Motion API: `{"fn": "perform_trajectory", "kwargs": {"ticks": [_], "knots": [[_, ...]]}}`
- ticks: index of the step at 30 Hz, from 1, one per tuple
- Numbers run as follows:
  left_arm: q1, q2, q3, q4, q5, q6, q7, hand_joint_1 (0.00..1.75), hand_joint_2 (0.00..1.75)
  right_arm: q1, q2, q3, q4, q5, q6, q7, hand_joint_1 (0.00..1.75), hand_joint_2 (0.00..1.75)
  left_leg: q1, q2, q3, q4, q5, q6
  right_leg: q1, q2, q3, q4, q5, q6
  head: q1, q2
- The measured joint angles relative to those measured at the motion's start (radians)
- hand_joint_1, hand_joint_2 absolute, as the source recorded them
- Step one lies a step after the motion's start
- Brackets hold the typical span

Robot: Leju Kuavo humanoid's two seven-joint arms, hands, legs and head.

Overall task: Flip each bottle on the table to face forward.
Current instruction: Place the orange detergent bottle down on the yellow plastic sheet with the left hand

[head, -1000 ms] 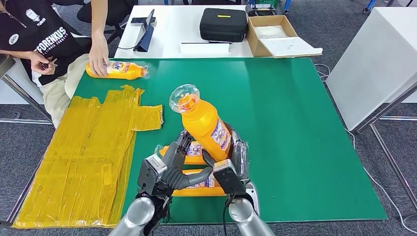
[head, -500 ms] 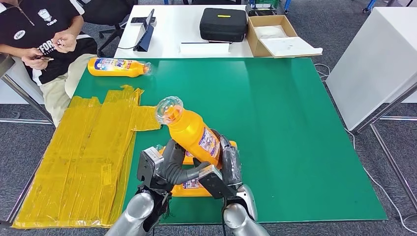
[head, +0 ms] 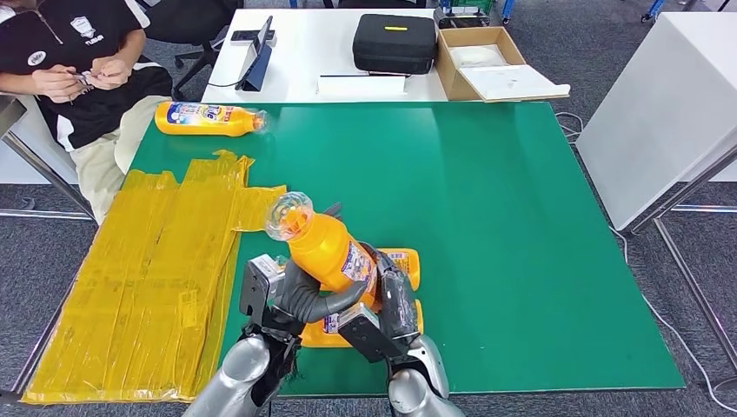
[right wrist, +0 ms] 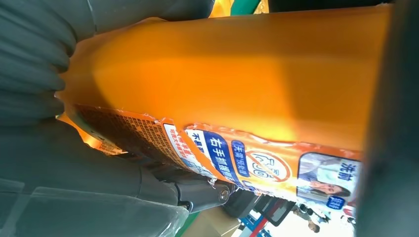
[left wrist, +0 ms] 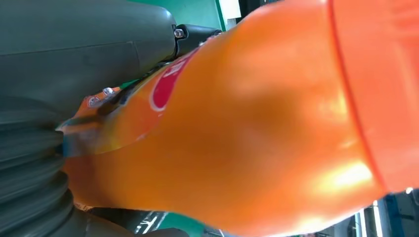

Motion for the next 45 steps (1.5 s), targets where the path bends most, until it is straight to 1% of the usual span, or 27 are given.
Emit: {"fn": "perform_trajectory", "kwargs": {"ticks": [7,17,18,19,21,22,23,26,30,45], "knots": [[-0.002,-0.001,0.018,-0.001,0.021,-0.011,0.001,0.0,1.75,0.001,0.004,0.015,0.023,0.007,0.0,0.006,1.75,1.75,0.0,0.0,0.0,0.0,0.0,0.0,0.0,0.0,0.0,0.0,0.0,0.0,0.0,0.0],[-0.002,-0.002,0.022,-0.001,0.032,-0.022,0.006,0.01,1.75,0.001,0.005,0.017,0.039,0.007,0.0,0.007,1.75,1.75,0.0,0.0,0.0,0.0,0.0,0.0,0.0,0.0,0.0,0.0,0.0,0.0,0.0,0.0],[-0.002,-0.003,0.023,-0.002,0.041,-0.031,0.01,0.16,1.75,0.001,0.005,0.017,0.04,0.007,-0.001,0.007,1.75,1.75,0.0,0.0,0.0,0.0,0.0,0.0,0.0,0.0,0.0,0.0,0.0,0.0,0.0,0.0],[-0.002,-0.003,0.025,-0.002,0.053,-0.045,0.016,0.55,1.75,0.0,0.005,0.017,0.042,0.006,-0.001,0.007,1.75,1.75,0.0,0.0,0.0,0.0,0.0,0.0,0.0,0.0,0.0,0.0,0.0,0.0,0.0,0.0],[-0.002,-0.003,0.033,-0.002,0.086,-0.083,0.027,1.41,1.75,0.0,0.005,0.017,0.046,0.004,-0.003,0.005,1.75,1.75,0.0,0.0,0.0,0.0,0.0,0.0,0.0,0.0,0.0,0.0,0.0,0.0,0.0,0.0],[-0.002,-0.003,0.038,-0.002,0.106,-0.106,0.032,1.7,1.75,-0.001,0.005,0.017,0.049,0.002,-0.005,0.004,1.75,1.75,0.0,0.0,0.0,0.0,0.0,0.0,0.0,0.0,0.0,0.0,0.0,0.0,0.0,0.0],[-0.001,-0.003,0.043,-0.002,0.126,-0.127,0.036,1.75,1.75,-0.002,0.005,0.018,0.052,0.0,-0.007,0.003,1.75,1.75,0.0,0.0,0.0,0.0,0.0,0.0,0.0,0.0,0.0,0.0,0.0,0.0,0.0,0.0],[-0.001,-0.002,0.058,0.0,0.171,-0.173,0.043,1.75,1.75,-0.006,0.005,0.019,0.059,-0.008,-0.011,-0.001,1.75,1.75,0.0,0.0,0.0,0.0,0.0,0.0,0.0,0.0,0.0,0.0,0.0,0.0,0.0,0.0],[-0.002,-0.002,0.071,0.008,0.193,-0.205,0.046,1.75,1.75,-0.008,0.005,0.021,0.066,-0.011,-0.017,-0.007,1.75,1.75,0.0,0.0,0.0,0.0,0.0,0.0,0.0,0.0,0.0,0.0,0.0,0.0,0.0,0.0],[-0.025,-0.002,0.079,0.034,0.21,-0.227,0.052,1.75,1.75,-0.013,0.007,0.018,0.075,-0.015,-0.032,-0.014,1.75,1.75,0.0,0.0,0.0,0.0,0.0,0.0,0.0,0.0,0.0,0.0,0.0,0.0,0.0,0.0]]}}
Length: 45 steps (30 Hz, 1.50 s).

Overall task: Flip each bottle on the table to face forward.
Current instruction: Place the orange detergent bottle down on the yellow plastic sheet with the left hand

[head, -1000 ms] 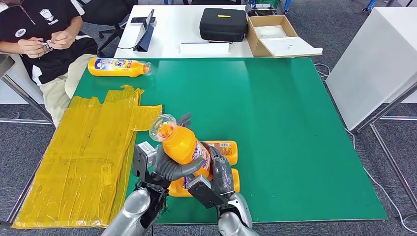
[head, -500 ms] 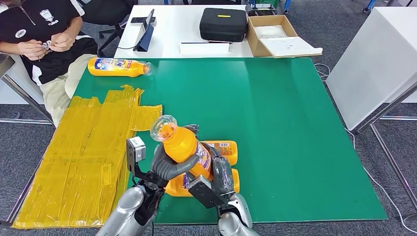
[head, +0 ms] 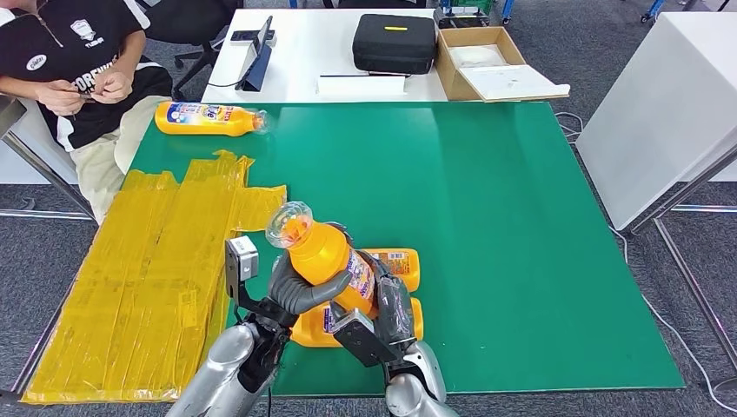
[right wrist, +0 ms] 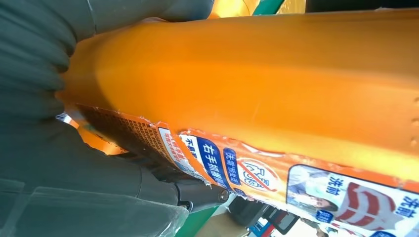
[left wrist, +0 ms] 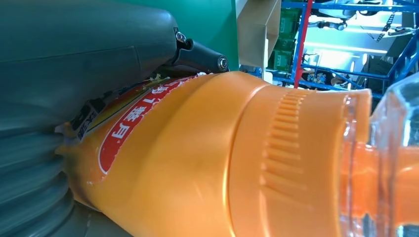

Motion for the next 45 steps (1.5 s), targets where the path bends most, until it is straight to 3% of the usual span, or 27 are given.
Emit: {"fn": "perform_trajectory", "kwargs": {"ticks": [3,4,7,8,13,19,28,30,34,40,42,45], "knots": [[-0.002,0.0,0.0,0.0,0.004,0.0,-0.003,1.75,1.75,0.002,0.0,-0.002,-0.008,0.003,0.0,0.001,1.75,1.75,0.0,0.0,0.0,0.0,0.0,0.0,0.0,0.0,0.0,0.0,0.0,0.0,0.0,0.0],[-0.002,0.0,0.0,0.0,0.005,0.0,-0.004,1.75,1.75,0.002,0.0,-0.003,-0.012,0.004,0.0,0.001,1.64,1.75,0.0,0.0,0.0,0.0,0.0,0.0,0.0,0.0,0.0,0.0,0.0,0.0,0.0,0.0],[-0.004,0.0,0.0,0.0,0.011,0.0,-0.008,1.75,1.75,0.009,-0.002,-0.006,-0.028,0.002,0.0,-0.003,0.34,1.75,0.0,0.0,0.0,0.0,0.0,0.0,0.0,0.0,0.0,0.0,0.0,0.0,0.0,0.0],[-0.005,0.0,0.0,0.0,0.014,0.0,-0.009,1.75,1.75,0.013,-0.002,-0.007,-0.037,-0.002,0.001,-0.007,0.0,1.75,0.0,0.0,0.0,0.0,0.0,0.0,0.0,0.0,0.0,0.0,0.0,0.0,0.0,0.0],[-0.003,0.0,-0.001,-0.003,0.028,0.0,-0.017,1.75,1.75,0.055,-0.01,-0.007,-0.131,-0.042,0.019,-0.035,0.0,1.75,0.0,0.0,0.0,0.0,0.0,0.0,0.0,0.0,0.0,0.0,0.0,0.0,0.0,0.0],[0.035,0.011,0.002,-0.066,0.04,0.018,-0.036,1.75,1.75,0.142,-0.045,0.001,-0.348,-0.098,0.048,-0.049,0.0,1.75,0.0,0.0,-0.001,0.0,0.0,0.0,0.0,0.0,0.0,0.0,0.0,0.0,0.0,0.0],[0.105,0.028,0.042,-0.205,-0.079,0.152,-0.108,1.75,1.75,0.247,-0.124,0.028,-0.614,-0.124,0.029,-0.077,0.0,1.75,0.0,-0.001,-0.001,0.0,-0.001,0.0,0.0,0.0,0.0,0.0,0.0,0.0,0.0,0.0],[0.121,0.028,0.053,-0.236,-0.15,0.225,-0.128,1.75,1.75,0.264,-0.136,0.03,-0.655,-0.117,0.01,-0.08,0.0,1.75,0.0,-0.001,-0.001,0.0,-0.001,0.0,0.0,0.0,0.0,0.0,0.0,0.0,0.0,0.0],[0.149,0.03,0.101,-0.313,-0.421,0.481,-0.145,1.75,1.75,0.304,-0.169,0.028,-0.759,-0.026,-0.073,-0.057,0.0,1.75,0.0,-0.001,-0.001,0.0,-0.001,0.0,0.0,0.0,0.0,0.0,0.0,0.0,0.0,0.0],[0.133,0.057,0.2,-0.315,-0.92,0.844,-0.066,1.75,1.75,0.321,-0.236,0.023,-0.858,0.087,-0.13,0.006,0.0,1.75,0.0,0.0,0.0,0.0,0.0,0.0,0.0,0.0,0.0,0.0,0.0,0.0,0.0,0.0],[0.124,0.063,0.235,-0.289,-1.1,0.92,-0.036,1.75,1.75,0.318,-0.251,0.021,-0.866,0.091,-0.154,0.008,0.0,1.75,0.0,-0.001,0.0,0.0,0.0,0.0,0.0,0.0,0.0,0.0,0.0,0.0,0.0,0.0],[0.107,0.064,0.292,-0.236,-1.299,0.954,-0.016,1.75,1.75,0.311,-0.267,0.021,-0.868,0.093,-0.174,0.015,0.0,1.75,0.0,-0.001,0.001,0.0,0.0,0.0,0.0,0.0,0.001,0.0,0.0,0.0,0.0,0.0]]}}
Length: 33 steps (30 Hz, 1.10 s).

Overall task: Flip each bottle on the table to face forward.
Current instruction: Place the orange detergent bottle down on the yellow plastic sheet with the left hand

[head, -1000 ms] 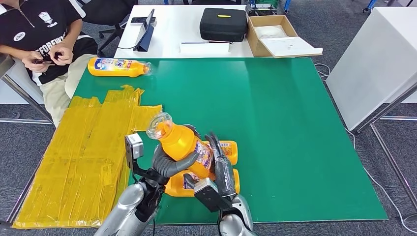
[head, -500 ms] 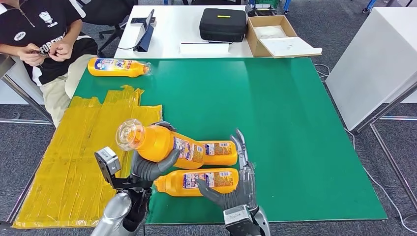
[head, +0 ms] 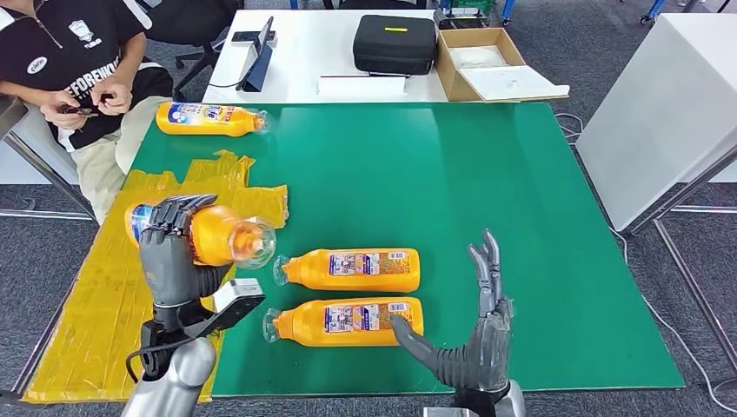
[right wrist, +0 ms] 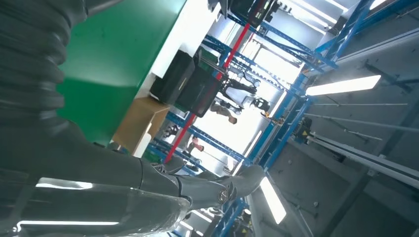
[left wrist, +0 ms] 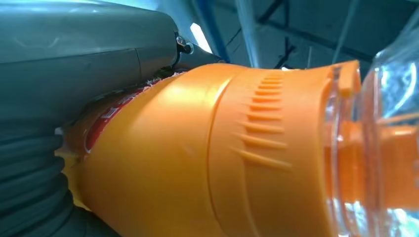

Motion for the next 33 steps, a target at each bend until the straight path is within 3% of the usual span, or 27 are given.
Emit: {"fn": "perform_trajectory", "kwargs": {"ticks": [4,11,16,22,33], "knots": [[-0.024,0.0,0.042,0.086,-0.199,0.002,0.051,1.75,1.75,0.0,-0.012,0.0,0.0,0.013,-0.004,0.006,0.0,1.75,0.0,0.0,0.0,0.0,0.0,0.0,0.0,0.0,0.0,0.0,0.0,0.0,0.0,0.0],[-0.062,0.015,0.057,0.21,-0.508,-0.027,0.218,1.75,1.75,0.0,-0.025,0.0,0.0,0.011,-0.003,0.007,0.0,1.75,0.0,0.0,0.0,0.0,0.0,0.0,0.0,0.0,0.0,0.0,0.0,0.0,0.0,0.0],[-0.087,0.031,0.048,0.274,-0.528,-0.01,0.259,1.75,1.75,0.0,-0.028,0.0,0.0,0.006,-0.002,0.007,0.0,1.75,0.0,0.0,0.0,0.0,0.0,0.0,0.0,0.0,0.0,0.0,0.0,0.0,0.0,0.0],[-0.134,0.074,-0.019,0.478,-0.536,0.002,0.428,1.75,1.75,-0.007,-0.028,0.0,0.002,-0.002,0.0,0.004,0.0,1.75,0.0,0.001,0.0,0.0,0.0,0.0,0.0,0.0,0.0,0.0,0.0,0.0,0.0,0.0],[-0.198,0.116,-0.039,0.707,-0.539,0.006,0.54,1.75,1.75,0.007,-0.028,0.0,0.002,0.007,0.026,0.001,0.0,1.75,0.0,0.001,0.0,0.0,0.0,0.0,0.0,0.0,0.0,0.0,0.0,0.0,0.0,0.0]]}}
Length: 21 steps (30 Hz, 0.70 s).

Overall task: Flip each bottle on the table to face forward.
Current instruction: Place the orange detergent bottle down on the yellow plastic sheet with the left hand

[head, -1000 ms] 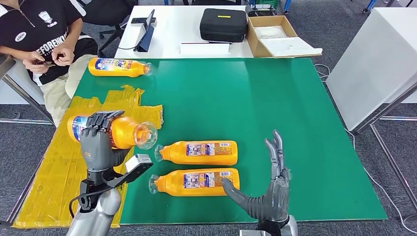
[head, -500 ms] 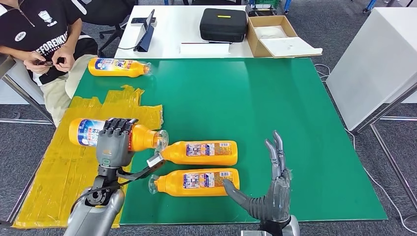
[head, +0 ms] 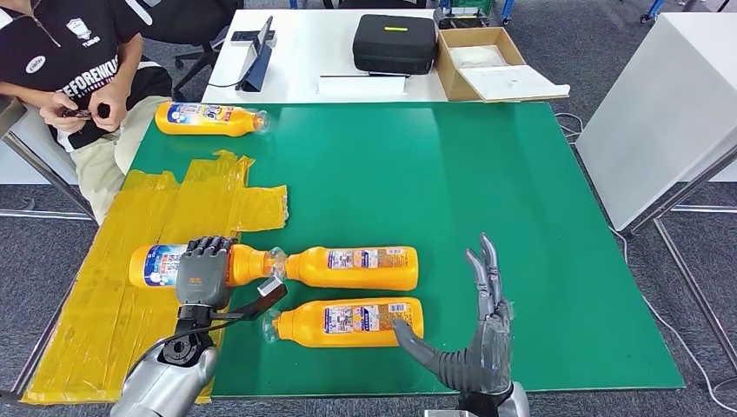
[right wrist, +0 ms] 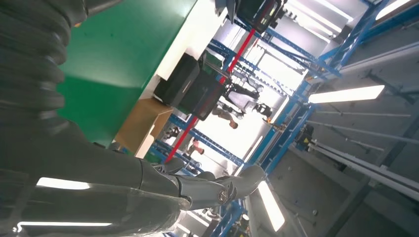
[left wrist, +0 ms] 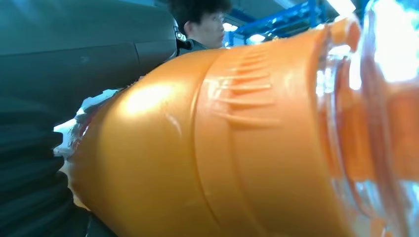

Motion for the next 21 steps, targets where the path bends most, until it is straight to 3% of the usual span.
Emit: {"fn": "perform_trajectory", "kwargs": {"ticks": [5,9,21], "knots": [[-0.007,0.014,0.001,0.052,0.0,0.001,0.042,1.7,1.75,0.003,0.002,0.0,0.0,0.003,0.018,-0.002,0.0,1.75,0.0,0.0,0.0,0.0,0.0,0.0,0.0,0.0,0.0,0.0,0.0,0.0,0.0,0.0],[-0.019,0.019,0.005,0.073,0.0,0.001,0.07,0.0,1.75,0.003,0.004,-0.001,0.001,0.007,0.031,-0.002,0.0,1.75,0.0,0.0,0.001,0.0,0.0,0.0,0.0,0.0,0.0,0.0,0.0,0.0,0.0,0.0],[-0.04,0.02,0.036,0.095,-0.001,0.001,0.075,0.0,1.75,0.007,0.006,-0.016,0.011,0.02,0.034,0.004,0.0,1.75,0.0,0.0,0.003,0.0,0.0,0.0,0.0,0.0,0.002,0.0,0.0,0.0,0.0,0.0]]}}
